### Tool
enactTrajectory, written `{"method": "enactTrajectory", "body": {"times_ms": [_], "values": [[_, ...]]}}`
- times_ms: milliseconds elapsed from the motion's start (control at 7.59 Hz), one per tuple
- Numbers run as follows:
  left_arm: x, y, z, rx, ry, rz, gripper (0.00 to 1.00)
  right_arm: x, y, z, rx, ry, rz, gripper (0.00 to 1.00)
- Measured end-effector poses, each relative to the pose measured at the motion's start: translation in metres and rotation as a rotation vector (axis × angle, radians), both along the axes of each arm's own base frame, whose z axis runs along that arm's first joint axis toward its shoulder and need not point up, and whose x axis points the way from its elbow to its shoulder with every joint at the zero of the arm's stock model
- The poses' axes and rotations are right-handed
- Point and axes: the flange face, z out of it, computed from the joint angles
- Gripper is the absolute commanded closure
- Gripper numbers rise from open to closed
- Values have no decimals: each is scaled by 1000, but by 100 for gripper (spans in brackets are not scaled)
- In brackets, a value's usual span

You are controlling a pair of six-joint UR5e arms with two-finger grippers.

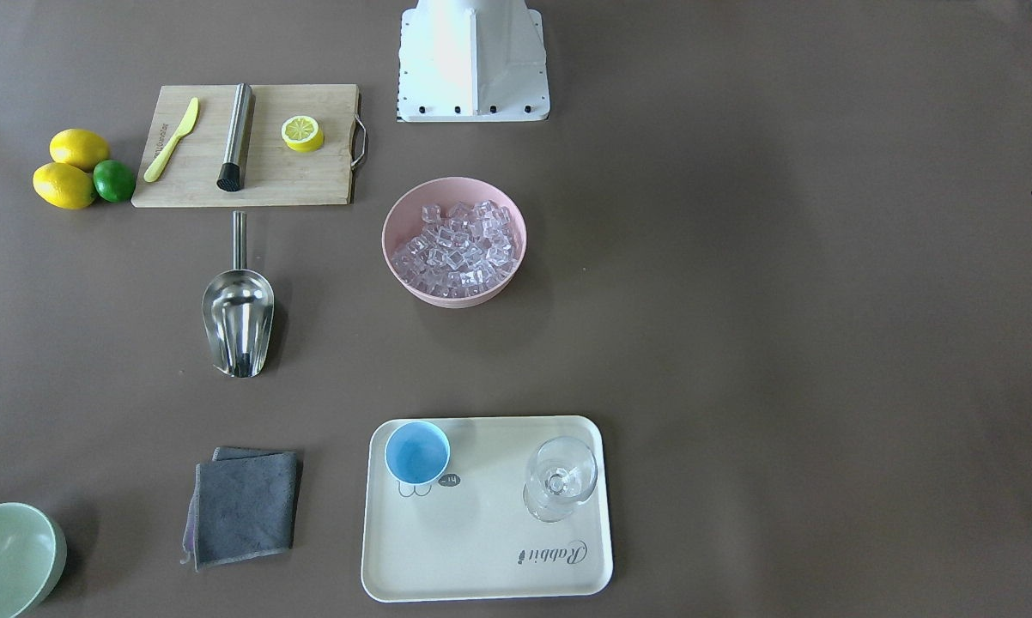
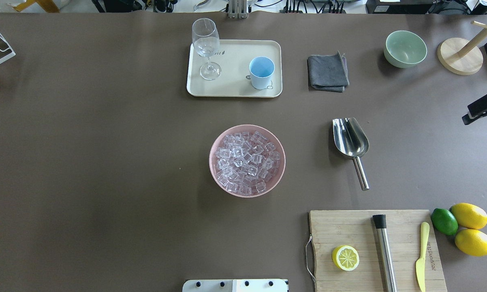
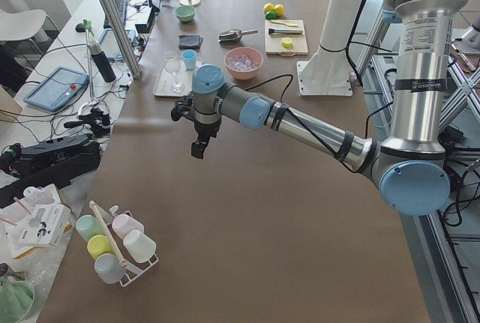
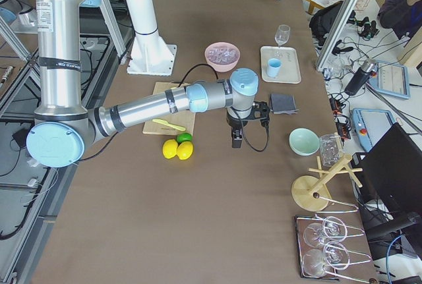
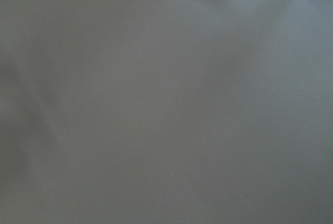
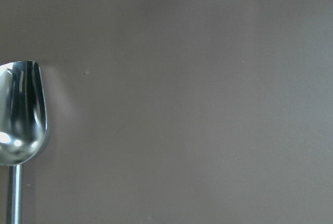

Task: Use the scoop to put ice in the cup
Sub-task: 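Reach the right gripper to the scoop handle while the left nears the bowl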

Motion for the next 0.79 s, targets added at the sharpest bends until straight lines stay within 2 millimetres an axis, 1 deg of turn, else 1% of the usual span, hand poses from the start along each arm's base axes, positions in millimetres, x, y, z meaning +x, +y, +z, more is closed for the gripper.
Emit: {"method": "enactTrajectory", "body": {"times_ms": [132,263,395,527,790], "values": [[26,3,-20,61,19,51,2,-31,-2,-17,-17,-6,-13,0],[51,9,-38,107,36,103,2,-68,1,-33,-46,-4,-25,0],[76,17,-53,145,54,153,2,-107,10,-46,-63,16,-35,0],[90,25,-67,177,70,186,2,-145,23,-55,-66,42,-41,0],[118,29,-85,236,103,238,2,-203,49,-61,-81,41,-34,0]]}}
